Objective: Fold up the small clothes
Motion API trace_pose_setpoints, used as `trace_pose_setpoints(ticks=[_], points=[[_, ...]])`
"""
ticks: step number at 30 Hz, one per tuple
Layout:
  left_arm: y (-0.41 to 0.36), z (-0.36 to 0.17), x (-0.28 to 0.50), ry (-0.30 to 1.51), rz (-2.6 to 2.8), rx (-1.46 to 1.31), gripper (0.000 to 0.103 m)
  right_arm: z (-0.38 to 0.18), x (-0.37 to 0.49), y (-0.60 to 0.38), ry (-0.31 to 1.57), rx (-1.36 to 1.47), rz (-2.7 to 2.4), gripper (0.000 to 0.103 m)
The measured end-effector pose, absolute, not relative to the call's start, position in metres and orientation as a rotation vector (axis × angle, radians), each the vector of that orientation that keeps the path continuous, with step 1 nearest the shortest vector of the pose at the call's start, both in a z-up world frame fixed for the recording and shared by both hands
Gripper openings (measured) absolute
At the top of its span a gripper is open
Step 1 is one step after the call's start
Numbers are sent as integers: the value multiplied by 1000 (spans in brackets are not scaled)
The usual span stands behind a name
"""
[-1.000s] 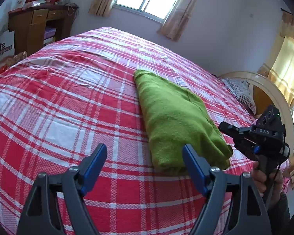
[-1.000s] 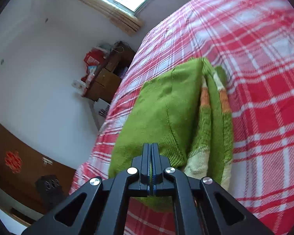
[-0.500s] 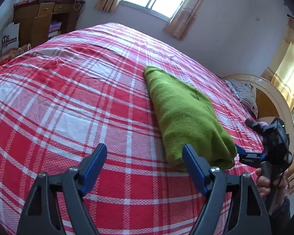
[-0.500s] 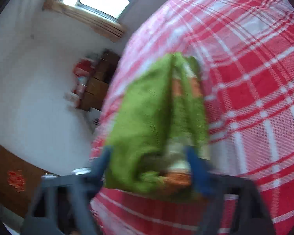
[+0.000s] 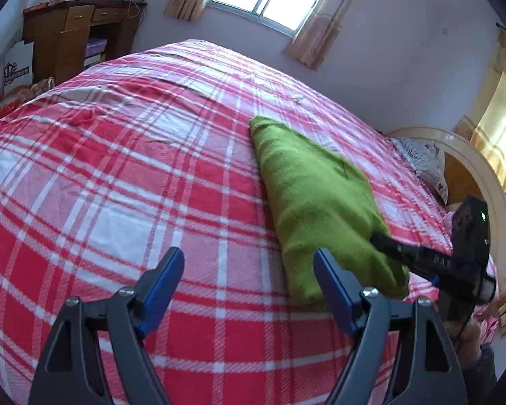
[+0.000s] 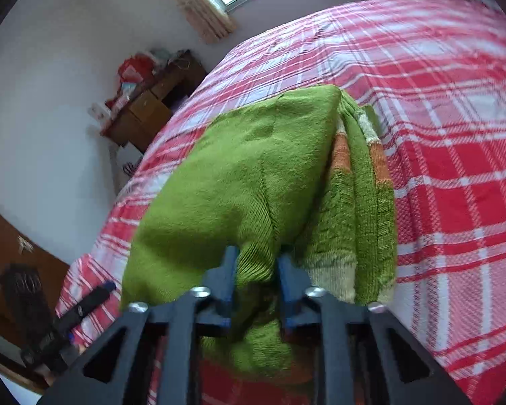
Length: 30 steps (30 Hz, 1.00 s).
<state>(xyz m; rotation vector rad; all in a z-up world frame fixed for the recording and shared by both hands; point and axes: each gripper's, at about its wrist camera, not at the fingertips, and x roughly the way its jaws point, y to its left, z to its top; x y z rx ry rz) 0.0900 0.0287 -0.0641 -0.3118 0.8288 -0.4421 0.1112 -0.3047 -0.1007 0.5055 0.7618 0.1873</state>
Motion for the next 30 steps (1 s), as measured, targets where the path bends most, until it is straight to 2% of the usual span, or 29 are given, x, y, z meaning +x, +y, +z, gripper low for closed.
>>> trace_pose_setpoints(ticks=[6, 10, 15, 17, 20, 22, 25, 30], points=[[10, -42, 102, 777, -455, -254, 81, -58, 102, -299, 709, 301, 125, 15], [-12, -42, 112, 788, -450, -195, 81, -57, 97, -308, 745, 204, 70, 15], [-38, -69, 115, 866, -431, -127, 81, -96, 95, -332, 807, 221, 23, 15], [-41, -75, 111, 857, -395, -85, 86, -100, 92, -340, 767, 293, 50, 17], [-30, -77, 110, 865, -356, -68, 88, -100, 83, -349, 738, 401, 88, 24], [-17, -75, 109, 873, -350, -93, 88, -94, 67, -361, 701, 506, 89, 33], [2, -65, 93, 842, -394, -130, 88, -81, 33, -365, 616, 537, 56, 34], [-6, -66, 55, 806, -460, -7, 88, -76, -1, -349, 611, 491, 100, 34]])
